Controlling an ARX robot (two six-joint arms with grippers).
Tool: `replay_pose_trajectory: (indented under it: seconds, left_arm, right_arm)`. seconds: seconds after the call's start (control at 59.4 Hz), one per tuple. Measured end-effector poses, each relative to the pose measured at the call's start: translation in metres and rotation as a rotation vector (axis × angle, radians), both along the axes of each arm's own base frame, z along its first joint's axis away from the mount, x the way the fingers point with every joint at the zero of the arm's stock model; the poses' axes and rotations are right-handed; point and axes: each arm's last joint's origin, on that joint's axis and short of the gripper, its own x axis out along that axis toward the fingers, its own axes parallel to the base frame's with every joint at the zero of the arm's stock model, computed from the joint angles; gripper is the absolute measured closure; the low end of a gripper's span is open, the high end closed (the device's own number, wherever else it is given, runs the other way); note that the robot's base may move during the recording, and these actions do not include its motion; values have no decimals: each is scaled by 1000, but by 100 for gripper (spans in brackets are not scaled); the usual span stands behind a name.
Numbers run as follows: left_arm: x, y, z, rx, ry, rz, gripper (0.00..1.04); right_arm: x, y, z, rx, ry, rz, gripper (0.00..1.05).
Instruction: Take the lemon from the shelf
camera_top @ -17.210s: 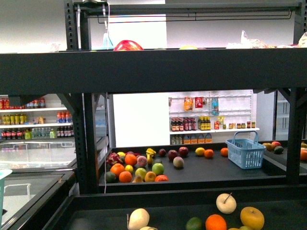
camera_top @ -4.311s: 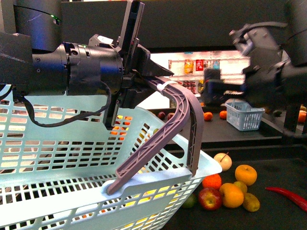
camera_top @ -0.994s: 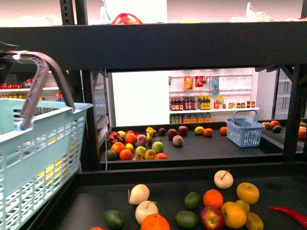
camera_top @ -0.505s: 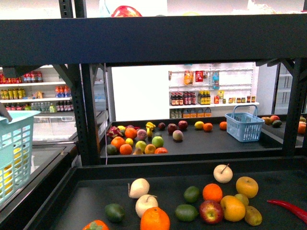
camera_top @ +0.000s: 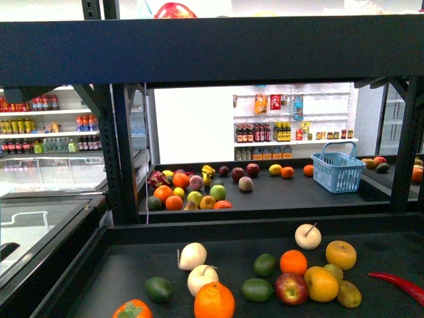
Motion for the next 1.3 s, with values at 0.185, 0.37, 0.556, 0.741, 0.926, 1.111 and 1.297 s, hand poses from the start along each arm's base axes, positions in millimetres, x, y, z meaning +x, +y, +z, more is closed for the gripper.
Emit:
replay_pose_trajectory:
  seconds: [0.185,0.37,0.556,0.741,0.926,1.111,1.297]
  left_arm:
    - [2,1,-12,-20,24,-9,97]
    - [2,2,-13,-20,24,-9,80]
    - [1,1,-8,-16,4,1,48]
    - [1,1,-8,-16,5,-1,15]
    - [-16,9,-13,10,67,-20,8]
    - [-40,30,-14,-1,192,73,8]
    - [-44,24,-8,7,254,55,8]
  right_arm:
    - [0,0,0,0,0,0,7]
    - [0,0,0,0,0,0,7]
    - [0,0,0,0,0,0,7]
    - [0,0,0,0,0,0,7]
    - [0,0,0,0,0,1,7]
    - [0,0,0,0,0,0,7]
    - [0,0,0,0,0,0,7]
